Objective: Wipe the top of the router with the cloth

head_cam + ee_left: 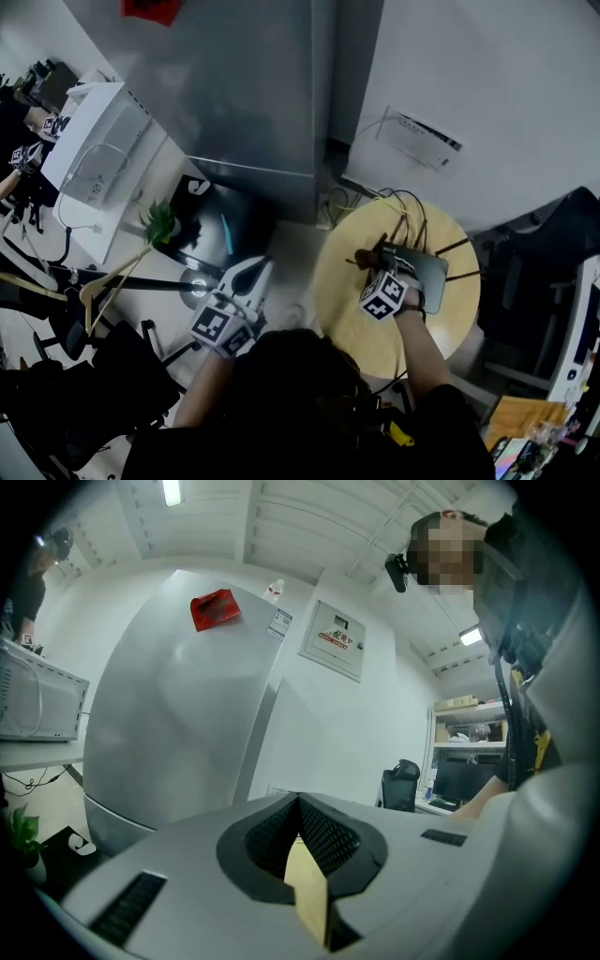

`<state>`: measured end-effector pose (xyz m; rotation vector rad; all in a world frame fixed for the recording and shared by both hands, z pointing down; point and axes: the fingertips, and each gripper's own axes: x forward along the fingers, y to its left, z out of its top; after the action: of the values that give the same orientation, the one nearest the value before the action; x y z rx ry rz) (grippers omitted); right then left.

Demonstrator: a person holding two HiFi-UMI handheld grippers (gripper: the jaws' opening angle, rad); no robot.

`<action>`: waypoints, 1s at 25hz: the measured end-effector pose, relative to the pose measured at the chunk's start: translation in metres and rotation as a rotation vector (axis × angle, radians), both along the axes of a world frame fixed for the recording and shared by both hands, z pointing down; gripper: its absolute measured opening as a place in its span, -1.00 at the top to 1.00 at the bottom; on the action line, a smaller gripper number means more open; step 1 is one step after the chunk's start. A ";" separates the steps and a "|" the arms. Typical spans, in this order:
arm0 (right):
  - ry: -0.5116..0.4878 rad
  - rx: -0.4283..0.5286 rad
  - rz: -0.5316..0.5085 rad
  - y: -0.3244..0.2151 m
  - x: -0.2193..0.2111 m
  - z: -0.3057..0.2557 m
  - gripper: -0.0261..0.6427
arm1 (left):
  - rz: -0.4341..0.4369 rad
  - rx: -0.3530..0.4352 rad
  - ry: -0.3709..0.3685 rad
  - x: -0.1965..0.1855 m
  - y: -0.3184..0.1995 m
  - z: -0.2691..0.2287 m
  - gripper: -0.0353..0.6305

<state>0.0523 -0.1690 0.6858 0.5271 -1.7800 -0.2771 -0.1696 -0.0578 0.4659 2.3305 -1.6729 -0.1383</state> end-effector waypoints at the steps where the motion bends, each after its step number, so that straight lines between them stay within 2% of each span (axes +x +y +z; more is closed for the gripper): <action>1: 0.003 0.003 0.005 0.000 0.003 0.000 0.73 | 0.002 0.010 0.001 0.000 -0.002 -0.001 0.90; 10: -0.097 0.090 0.057 -0.007 0.001 -0.062 0.73 | 0.055 0.077 0.002 0.014 -0.012 -0.012 0.90; 15: -0.123 0.144 0.084 -0.013 0.004 -0.090 0.73 | 0.039 0.110 0.017 0.010 -0.016 -0.019 0.90; 21: -0.174 0.202 0.114 -0.020 0.009 -0.122 0.73 | 0.112 0.096 0.031 0.025 -0.016 -0.016 0.90; 23: -0.215 0.222 0.127 -0.022 0.011 -0.137 0.73 | 0.128 0.094 0.035 0.030 -0.018 -0.016 0.90; 25: -0.298 0.226 0.163 -0.025 0.014 -0.153 0.73 | 0.144 0.093 0.035 0.035 -0.019 -0.016 0.90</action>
<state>0.0662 -0.1936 0.5330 0.9090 -1.9900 -0.3000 -0.1348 -0.0770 0.4504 2.4919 -1.5063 -0.2309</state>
